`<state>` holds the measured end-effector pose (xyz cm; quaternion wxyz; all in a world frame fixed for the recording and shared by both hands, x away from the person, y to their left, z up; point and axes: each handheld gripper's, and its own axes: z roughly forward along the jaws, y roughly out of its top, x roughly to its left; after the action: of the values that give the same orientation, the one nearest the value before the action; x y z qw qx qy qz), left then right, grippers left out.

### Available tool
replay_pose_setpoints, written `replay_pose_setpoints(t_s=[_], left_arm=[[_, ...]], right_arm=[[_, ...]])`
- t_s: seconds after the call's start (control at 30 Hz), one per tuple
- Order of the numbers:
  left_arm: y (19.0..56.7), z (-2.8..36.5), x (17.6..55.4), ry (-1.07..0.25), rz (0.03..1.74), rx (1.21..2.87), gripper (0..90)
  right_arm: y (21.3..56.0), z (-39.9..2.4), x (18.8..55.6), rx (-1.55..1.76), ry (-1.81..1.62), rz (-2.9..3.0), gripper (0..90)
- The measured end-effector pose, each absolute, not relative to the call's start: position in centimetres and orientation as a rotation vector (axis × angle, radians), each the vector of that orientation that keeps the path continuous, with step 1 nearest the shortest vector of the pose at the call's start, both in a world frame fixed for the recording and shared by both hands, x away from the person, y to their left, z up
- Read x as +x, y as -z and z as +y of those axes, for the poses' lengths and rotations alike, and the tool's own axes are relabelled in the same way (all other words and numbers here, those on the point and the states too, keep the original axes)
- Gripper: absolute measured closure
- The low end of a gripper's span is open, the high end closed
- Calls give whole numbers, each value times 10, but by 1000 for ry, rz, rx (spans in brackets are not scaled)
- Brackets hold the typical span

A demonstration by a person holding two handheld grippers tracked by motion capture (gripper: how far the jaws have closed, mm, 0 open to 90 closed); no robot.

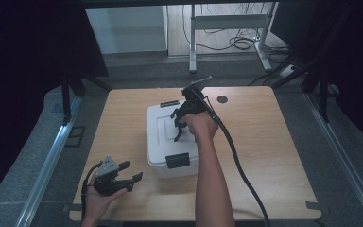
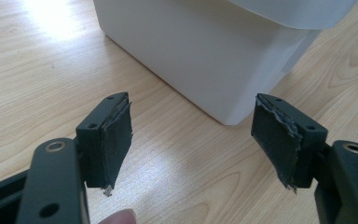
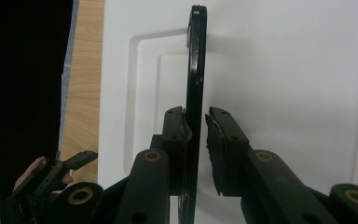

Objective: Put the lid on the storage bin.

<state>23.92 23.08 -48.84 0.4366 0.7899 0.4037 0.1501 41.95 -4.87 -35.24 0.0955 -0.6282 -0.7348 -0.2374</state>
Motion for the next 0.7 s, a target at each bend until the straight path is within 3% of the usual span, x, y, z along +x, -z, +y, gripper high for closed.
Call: replay_pose_setpoints(t_s=[0.7], left_arm=[[488,231,239,-377,1005,1964,290]], right_arm=[[343,-59,417,-1875,715,-2182,807]])
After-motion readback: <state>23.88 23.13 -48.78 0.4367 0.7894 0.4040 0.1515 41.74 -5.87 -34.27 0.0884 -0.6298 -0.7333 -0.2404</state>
